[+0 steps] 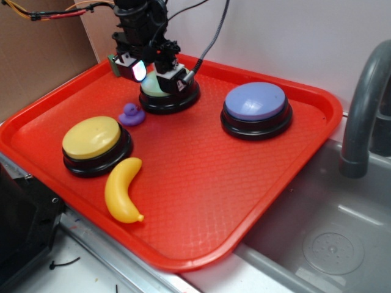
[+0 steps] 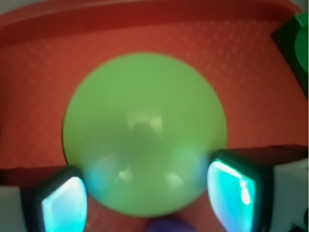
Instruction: Push the green button.
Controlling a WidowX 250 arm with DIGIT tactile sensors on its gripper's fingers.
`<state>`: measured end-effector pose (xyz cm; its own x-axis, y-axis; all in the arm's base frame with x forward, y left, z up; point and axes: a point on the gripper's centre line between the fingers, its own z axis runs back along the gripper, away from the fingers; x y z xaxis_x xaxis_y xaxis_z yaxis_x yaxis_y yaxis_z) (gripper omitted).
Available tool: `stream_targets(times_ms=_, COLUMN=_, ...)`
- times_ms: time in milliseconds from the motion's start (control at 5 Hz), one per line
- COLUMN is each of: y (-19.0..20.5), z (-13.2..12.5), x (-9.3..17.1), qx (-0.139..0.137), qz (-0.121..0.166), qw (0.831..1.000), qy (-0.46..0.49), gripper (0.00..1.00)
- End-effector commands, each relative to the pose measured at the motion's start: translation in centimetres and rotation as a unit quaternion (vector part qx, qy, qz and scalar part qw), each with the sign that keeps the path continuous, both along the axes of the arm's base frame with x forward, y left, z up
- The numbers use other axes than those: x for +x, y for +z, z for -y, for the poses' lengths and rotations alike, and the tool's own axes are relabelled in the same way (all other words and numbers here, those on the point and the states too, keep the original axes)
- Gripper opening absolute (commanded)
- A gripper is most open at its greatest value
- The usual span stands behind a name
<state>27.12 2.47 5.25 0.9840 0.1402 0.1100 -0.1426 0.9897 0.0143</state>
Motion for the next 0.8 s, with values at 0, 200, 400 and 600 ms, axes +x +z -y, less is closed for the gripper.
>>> stream_targets(times_ms=0, y=5.8, z=-0.6, x=-1.3, qx=0.003, qz=0.04, qw=0.999, qy=-0.001, gripper=1.0)
stream_targets(times_ms=200, y=6.9, z=-0.7, x=-2.1, qx=0.01, qz=0.026, qw=1.0, qy=0.0, gripper=1.0)
stream_targets(times_ms=400, y=8.0, z=-0.8, x=-3.2, qx=-0.004, qz=0.01, qw=1.0, qy=0.004, gripper=1.0)
stream_targets(times_ms=600, y=9.2, z=-1.0, x=-4.5, qx=-0.008, qz=-0.004, qw=1.0, qy=0.007, gripper=1.0)
